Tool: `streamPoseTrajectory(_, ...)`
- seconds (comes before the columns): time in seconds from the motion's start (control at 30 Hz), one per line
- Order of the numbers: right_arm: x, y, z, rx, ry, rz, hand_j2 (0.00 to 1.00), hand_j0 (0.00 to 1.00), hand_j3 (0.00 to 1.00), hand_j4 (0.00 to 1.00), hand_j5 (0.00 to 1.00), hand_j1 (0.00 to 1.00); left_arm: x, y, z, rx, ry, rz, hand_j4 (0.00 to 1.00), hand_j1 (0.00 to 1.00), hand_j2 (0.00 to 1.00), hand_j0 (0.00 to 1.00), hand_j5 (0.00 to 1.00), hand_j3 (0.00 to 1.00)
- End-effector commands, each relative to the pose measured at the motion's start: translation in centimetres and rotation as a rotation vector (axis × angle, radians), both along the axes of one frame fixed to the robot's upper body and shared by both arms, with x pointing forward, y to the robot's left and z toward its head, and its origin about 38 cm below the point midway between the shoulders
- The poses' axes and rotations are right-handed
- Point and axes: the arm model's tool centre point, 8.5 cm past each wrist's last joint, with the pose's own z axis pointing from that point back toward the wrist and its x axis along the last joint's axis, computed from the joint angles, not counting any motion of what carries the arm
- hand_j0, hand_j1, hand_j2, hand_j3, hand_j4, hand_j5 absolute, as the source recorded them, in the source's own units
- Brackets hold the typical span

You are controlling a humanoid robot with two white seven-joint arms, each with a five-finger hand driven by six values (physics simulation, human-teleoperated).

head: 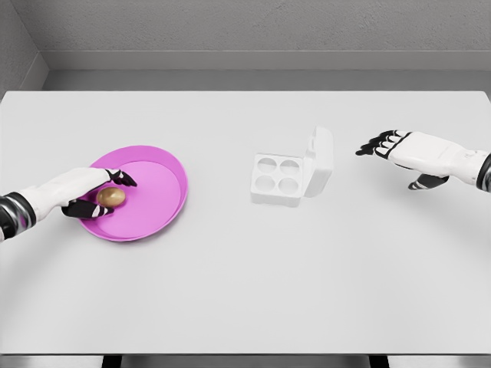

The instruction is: Pack egg into the box and close the box lid

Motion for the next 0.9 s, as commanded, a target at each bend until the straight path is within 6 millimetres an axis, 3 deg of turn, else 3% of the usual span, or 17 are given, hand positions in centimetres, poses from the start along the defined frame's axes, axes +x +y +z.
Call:
streamPoseTrajectory(0.0, 0.01, -0.04, 0.08, 0.005, -0.001, -0.003, 1.00, 1.00, 1.00, 1.00, 1.00, 1.00, 0.00, 0.01, 0.03, -0.003, 0.001, 0.001, 0.69, 0.69, 0.69, 0.69, 0.69, 0.69)
streamPoseTrajectory(0.4, -0.15, 0.41, 0.48, 0.006, -0.011, 0.013, 1.00, 1.00, 1.00, 1.00, 1.00, 1.00, -0.19, 0.04, -0.27, -0.001, 0.008, 0.002, 0.66, 0.66, 0.66, 0.66, 0.66, 0.66)
streamPoseTrajectory(0.5, -0.15, 0.41, 0.50, 0.008, -0.012, 0.013, 1.00, 1.00, 1.00, 1.00, 1.00, 1.00, -0.20, 0.04, -0.27, 0.000, 0.007, 0.000, 0.54, 0.54, 0.54, 0.54, 0.54, 0.54)
streamPoseTrajectory(0.87, -0.16, 0.45, 0.52, 0.008, -0.013, 0.015, 1.00, 1.00, 1.00, 1.00, 1.00, 1.00, 0.02, 0.21, 0.15, 0.000, -0.004, 0.005, 0.36, 0.36, 0.36, 0.36, 0.36, 0.36)
